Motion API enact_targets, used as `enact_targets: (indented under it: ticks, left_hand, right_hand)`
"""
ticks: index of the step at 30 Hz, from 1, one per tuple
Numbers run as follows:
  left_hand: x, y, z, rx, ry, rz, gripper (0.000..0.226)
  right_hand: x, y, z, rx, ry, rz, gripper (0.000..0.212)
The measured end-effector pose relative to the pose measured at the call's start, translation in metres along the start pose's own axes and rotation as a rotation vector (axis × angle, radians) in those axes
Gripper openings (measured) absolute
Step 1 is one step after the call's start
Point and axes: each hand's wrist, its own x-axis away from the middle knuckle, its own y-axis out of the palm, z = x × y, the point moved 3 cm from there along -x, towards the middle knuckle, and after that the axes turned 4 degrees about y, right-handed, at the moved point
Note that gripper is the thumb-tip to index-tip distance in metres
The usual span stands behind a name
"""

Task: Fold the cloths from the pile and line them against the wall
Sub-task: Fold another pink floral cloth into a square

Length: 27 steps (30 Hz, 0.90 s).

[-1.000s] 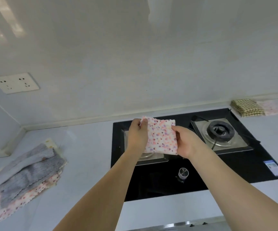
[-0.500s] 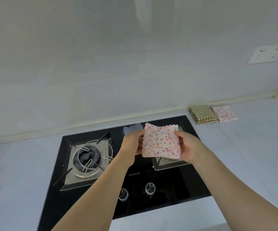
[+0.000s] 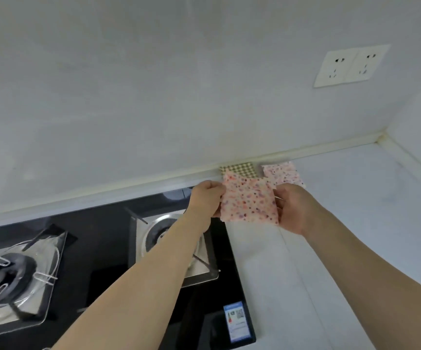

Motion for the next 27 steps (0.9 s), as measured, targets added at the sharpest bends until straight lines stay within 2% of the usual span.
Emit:
enact_targets:
  ticks: [3,10,15,19,22,27]
  left_hand:
    - [-0.034,0.055,0.009,-0.04,-0.003,0.012,0.01]
    - [-0.117,0.147,0.018,-0.141,-0.005,0.062,0.014]
    - [-0.15,0.17,0.011,-0.331,0.034,0.086,0.019]
    - [-0.139,0.168,0.008,-0.529,0.112,0.138,0.022]
    - [-0.122,0.161,0.009,-0.591,0.213,0.15,0.017]
    - [-0.095,0.144,0.006,-0.879,0.478,0.156,0.023]
  right_hand:
    - [-0.04,-0.034,-0.043,0.064,-0.039,0.068,0.038]
    - [-0.131,-0.077,-0.106,0.222,-0.098,0.184,0.027]
    - [-0.173,-0.094,-0.118,0.332,-0.091,0.233,0.02]
    - [-0.176,-0.11,-0.11,0.409,-0.086,0.288,0.011]
    - [-0.165,-0.112,-0.1,0.517,-0.177,0.272,0.007]
    - [-0.13,-0.092,-0.082,0.786,-0.452,0.248,0.046]
